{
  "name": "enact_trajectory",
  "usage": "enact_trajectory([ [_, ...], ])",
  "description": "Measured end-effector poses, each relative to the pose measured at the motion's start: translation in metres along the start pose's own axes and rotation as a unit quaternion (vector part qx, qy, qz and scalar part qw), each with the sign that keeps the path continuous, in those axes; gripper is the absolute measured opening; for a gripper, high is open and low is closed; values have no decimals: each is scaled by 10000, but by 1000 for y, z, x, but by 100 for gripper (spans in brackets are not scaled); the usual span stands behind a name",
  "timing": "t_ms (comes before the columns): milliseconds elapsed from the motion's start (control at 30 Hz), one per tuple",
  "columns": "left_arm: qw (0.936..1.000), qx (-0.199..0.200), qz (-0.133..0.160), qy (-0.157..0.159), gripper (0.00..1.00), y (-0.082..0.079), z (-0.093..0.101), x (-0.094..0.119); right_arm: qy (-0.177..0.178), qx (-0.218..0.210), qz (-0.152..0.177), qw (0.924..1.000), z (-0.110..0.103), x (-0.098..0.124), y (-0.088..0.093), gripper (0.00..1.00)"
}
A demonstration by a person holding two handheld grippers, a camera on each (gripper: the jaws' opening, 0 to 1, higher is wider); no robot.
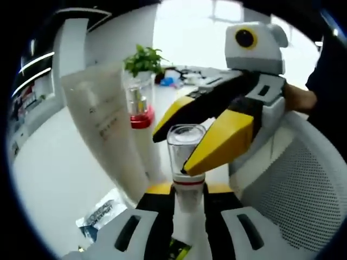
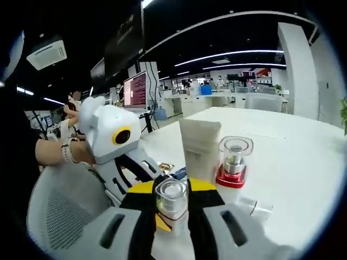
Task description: Arrange the skincare products in the storage area until every visible bottle or jar stands upright without overlapping.
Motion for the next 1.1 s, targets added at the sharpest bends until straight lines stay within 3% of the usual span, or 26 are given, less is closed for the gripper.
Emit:
enact_trajectory([
  [400,9994,-212,-242,-115,17,7,-2,-7,75,96,-394,9991,-2,-4,8,21],
  [633,9996,-175,-189,-151,17,6,-3,-7,104,12,-313,9995,-1,-2,7,23],
  [767,9995,-213,-206,-141,17,7,-3,-8,130,-79,-229,9996,0,-2,5,31],
  [1100,9995,-155,-227,-160,18,9,-5,-7,129,-120,-279,9995,-1,1,7,33],
])
Point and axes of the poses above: the point that each gripper's makers call its tool centre point, and the gripper's own axes: x roughly backward along the fingers, z roughly to its right, y roughly out of its underside, the point moved 8 cm from there along x, roughly backward along the fingers
